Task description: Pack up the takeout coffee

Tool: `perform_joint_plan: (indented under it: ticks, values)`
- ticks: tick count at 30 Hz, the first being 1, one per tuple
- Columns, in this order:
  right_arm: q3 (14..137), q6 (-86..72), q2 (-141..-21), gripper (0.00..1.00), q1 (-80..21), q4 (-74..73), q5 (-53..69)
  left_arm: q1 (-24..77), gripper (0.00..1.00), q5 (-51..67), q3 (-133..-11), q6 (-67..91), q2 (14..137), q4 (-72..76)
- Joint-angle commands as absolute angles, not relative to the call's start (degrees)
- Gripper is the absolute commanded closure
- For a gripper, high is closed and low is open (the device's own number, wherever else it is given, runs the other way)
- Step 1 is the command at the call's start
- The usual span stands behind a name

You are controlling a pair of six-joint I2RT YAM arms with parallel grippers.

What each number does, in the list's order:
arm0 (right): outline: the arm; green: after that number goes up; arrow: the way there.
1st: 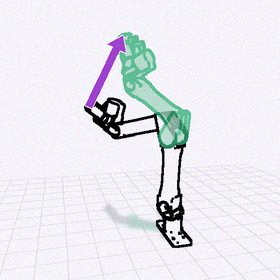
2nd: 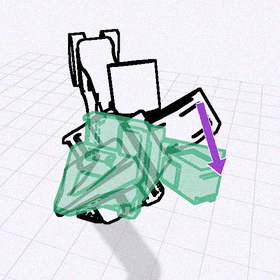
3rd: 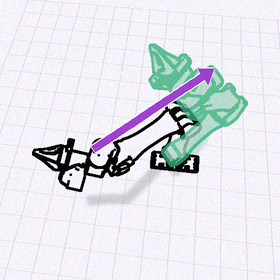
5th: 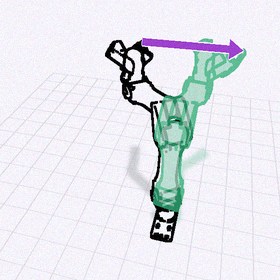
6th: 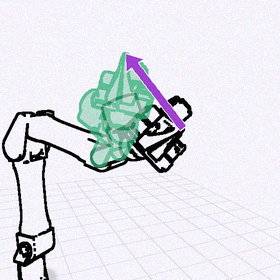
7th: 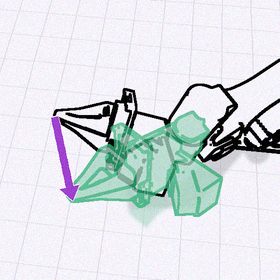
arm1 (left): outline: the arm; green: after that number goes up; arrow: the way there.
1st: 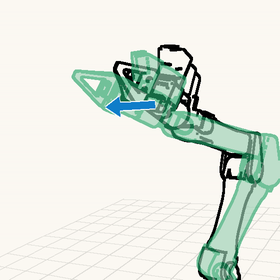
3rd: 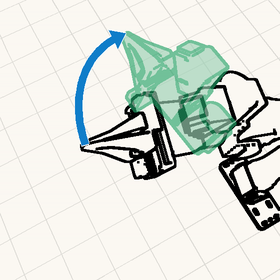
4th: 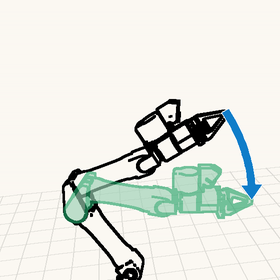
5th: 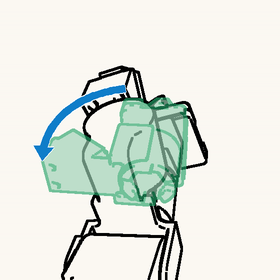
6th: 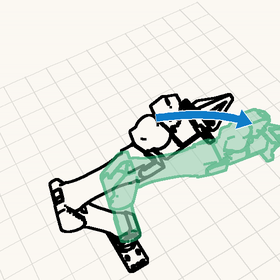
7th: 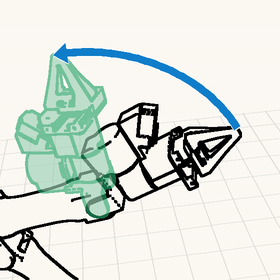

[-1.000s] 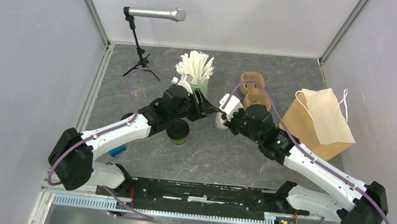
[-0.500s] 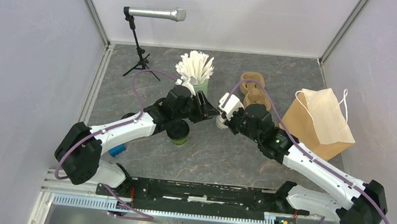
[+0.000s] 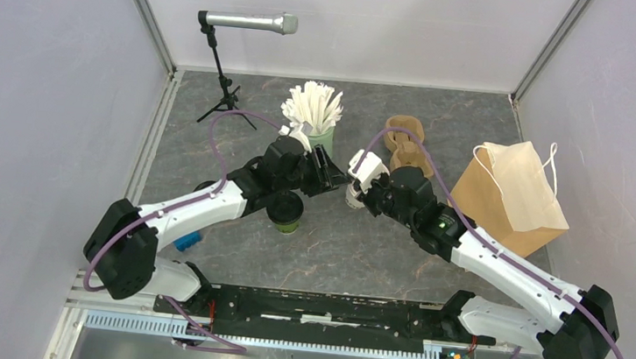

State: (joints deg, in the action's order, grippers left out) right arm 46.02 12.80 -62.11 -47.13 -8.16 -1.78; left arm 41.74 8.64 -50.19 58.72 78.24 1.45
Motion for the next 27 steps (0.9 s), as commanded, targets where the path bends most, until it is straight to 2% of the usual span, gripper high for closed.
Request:
perform_joint_plan:
  ticks: [1,27]
  values:
    - [46.2,12.1,-62.0,0.97,-47.1,-4.8,-2.3,41.6,0.46,10.7,-52.7,59.1,79.5,4.0]
    - [46.4,12.8,-63.9,1.0,-47.1,-2.3,-1.2,41.6,0.47,10.5,-52.7,57.8,86.2,2.7]
